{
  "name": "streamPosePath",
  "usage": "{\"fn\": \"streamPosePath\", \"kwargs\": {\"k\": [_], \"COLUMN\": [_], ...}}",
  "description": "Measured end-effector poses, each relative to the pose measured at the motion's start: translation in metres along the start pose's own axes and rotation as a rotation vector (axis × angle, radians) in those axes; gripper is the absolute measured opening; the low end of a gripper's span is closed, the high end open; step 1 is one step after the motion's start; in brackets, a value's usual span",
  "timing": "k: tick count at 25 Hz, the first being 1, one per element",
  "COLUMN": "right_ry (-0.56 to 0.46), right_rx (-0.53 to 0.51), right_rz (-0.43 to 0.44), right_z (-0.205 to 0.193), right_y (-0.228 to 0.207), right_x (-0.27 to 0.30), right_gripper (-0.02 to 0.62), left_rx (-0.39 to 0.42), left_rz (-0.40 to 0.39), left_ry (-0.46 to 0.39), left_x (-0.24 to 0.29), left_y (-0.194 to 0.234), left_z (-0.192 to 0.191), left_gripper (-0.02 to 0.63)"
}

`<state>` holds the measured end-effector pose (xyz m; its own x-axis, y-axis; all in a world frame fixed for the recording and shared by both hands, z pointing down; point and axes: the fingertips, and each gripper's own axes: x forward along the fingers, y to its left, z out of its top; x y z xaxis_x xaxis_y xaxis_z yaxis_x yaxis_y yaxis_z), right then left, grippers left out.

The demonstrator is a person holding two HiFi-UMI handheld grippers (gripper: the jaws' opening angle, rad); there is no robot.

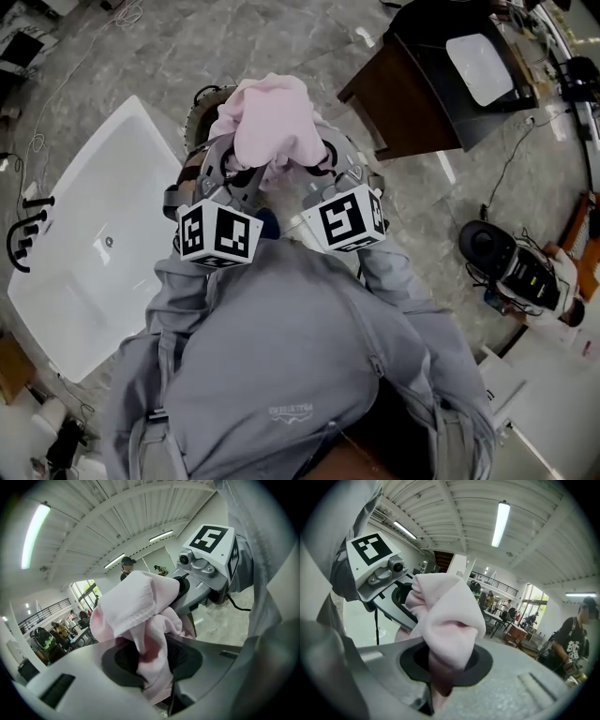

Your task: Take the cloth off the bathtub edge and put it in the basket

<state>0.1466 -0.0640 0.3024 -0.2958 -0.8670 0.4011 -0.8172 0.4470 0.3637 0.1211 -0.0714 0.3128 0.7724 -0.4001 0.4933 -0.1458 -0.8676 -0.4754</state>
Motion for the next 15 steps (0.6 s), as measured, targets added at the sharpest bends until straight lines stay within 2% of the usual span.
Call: {"fn": "streamPosePath", "kwargs": {"k": [8, 15], "right_ry": [-0.038, -0.084], "right_rx": [-0.004, -0.034], "right_rz": [0.075, 0.204], "right_z": [0.018, 0.029], "right_y": [-0.02, -0.024], "right_x": [0.057, 0.096], "right_gripper": [0.051, 0.051], "left_rx": [-0.036, -0.09], "left_rz": [0.059, 0.15], "left_ry": [0.045, 0.1], "left_x": [0.016, 0.02], "left_y": [0.054, 0.083], "left_z": [-0.025, -0.045], "left_gripper": [0.114, 0.114]}}
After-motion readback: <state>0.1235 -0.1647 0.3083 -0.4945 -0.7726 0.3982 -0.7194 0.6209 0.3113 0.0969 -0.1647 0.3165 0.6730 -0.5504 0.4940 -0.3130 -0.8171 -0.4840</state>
